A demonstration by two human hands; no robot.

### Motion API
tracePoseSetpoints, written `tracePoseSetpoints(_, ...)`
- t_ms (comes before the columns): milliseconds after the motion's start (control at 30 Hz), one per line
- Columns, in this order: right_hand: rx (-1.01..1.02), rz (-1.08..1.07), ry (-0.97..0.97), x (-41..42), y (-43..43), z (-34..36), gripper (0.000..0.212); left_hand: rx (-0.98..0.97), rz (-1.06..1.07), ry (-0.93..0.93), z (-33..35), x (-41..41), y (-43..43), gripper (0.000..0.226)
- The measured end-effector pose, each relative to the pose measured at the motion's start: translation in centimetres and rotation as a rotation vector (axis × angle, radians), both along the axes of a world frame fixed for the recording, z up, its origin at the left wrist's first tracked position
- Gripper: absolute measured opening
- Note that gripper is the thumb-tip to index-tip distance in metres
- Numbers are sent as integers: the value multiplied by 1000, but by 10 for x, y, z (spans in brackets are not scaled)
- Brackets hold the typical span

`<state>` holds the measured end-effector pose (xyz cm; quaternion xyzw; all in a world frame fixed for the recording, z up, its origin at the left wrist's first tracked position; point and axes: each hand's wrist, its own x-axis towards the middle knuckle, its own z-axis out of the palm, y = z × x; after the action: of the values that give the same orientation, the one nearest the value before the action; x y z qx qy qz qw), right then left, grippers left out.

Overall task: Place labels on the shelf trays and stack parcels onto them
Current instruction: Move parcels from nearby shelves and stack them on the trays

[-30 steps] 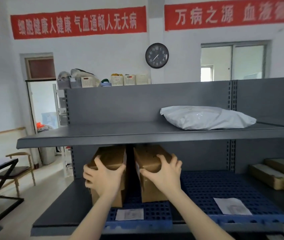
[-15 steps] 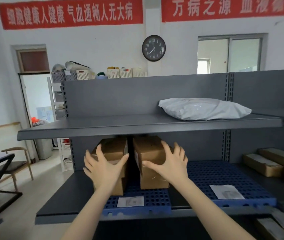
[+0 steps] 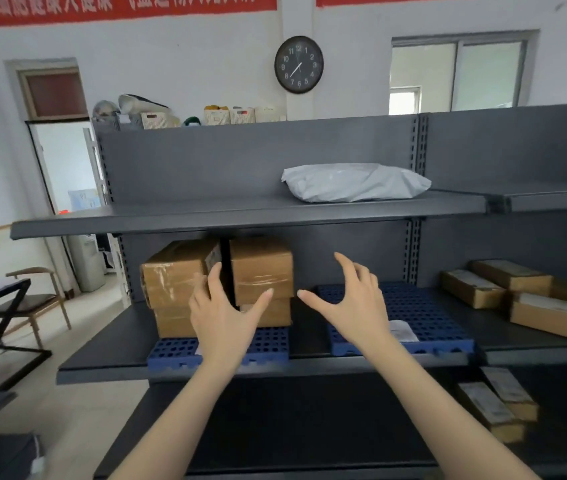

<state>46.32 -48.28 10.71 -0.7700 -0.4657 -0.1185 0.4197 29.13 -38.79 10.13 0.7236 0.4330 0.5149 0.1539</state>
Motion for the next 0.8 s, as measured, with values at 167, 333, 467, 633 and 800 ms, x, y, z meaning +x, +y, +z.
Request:
tracePoseSetpoints(167, 46, -12, 8, 42, -68, 5, 94, 29, -65, -27, 8, 60, -64, 92)
tracePoseSetpoints(333, 57, -79, -7, 105, -161, 2, 92, 35, -191, -57, 1, 142, -149, 88)
tracePoseSetpoints(467, 67, -145, -10, 159, -241, -2, 91, 23, -317, -87, -3, 211, -219, 88)
tracePoseSetpoints(633, 85, -317, -9, 224, -349, -11, 87, 0, -522, -93, -6, 297, -301, 84)
tracePoseSetpoints(800, 85, -529, 2, 286, -451, -17, 86, 11, -720, -85, -7, 382, -379, 81)
